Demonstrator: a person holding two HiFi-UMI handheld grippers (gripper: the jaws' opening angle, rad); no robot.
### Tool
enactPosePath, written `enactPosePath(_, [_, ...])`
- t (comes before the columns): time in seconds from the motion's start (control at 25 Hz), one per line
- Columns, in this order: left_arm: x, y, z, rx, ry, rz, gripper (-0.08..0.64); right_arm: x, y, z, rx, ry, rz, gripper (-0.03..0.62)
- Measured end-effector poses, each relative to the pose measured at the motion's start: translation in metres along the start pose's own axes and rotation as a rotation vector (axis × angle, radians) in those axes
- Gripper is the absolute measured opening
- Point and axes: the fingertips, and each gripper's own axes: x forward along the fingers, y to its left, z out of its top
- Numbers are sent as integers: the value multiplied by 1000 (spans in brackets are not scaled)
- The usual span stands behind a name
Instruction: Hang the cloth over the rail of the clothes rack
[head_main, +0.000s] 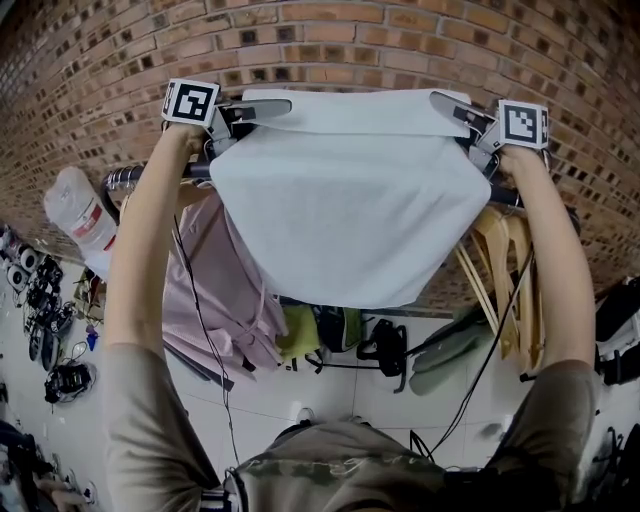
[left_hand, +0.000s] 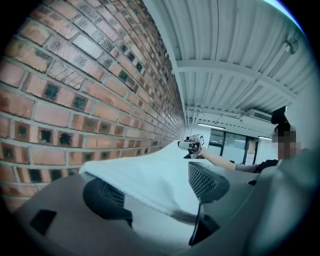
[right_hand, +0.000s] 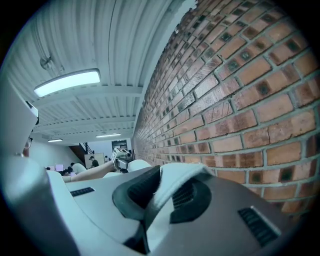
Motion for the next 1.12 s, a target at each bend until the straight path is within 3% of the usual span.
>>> enactPosePath(0.08, [0,1,0,5,2,4,371,2,2,2,-7,-1,13,25])
enactPosePath(0.16, [2,1,-2,9,13,8,408,3,2,2,-12,12,13,114])
enactPosePath(0.36, [4,-2,-8,8,40,-5,408,0,-6,2,-4,8,-20,120])
enactPosePath(0.44, [4,-4,-8,8,44,-19,408,-2,-10,2,17,1,-42,128])
enactPosePath(0.48, [4,-6,-8,0,45,-30,408,-3,-12,2,36,-3,-54,171])
enactPosePath(0.68, [7,-9,-11,-8,55,-54,408,0,-10,-2,78,0,-48,264])
enactPosePath(0.88, [10,-10,-22,-17,116,-52,408,-1,-9,3,119,-33,-37,273])
enactPosePath(1.04, [11,-6,-28,-21,140,-33,408,-2,-11,3,192,-59,-32,359])
enactPosePath(1.12, [9,-6,-27,-27,131,-31,408,-2,-13,5,208,-67,-35,367])
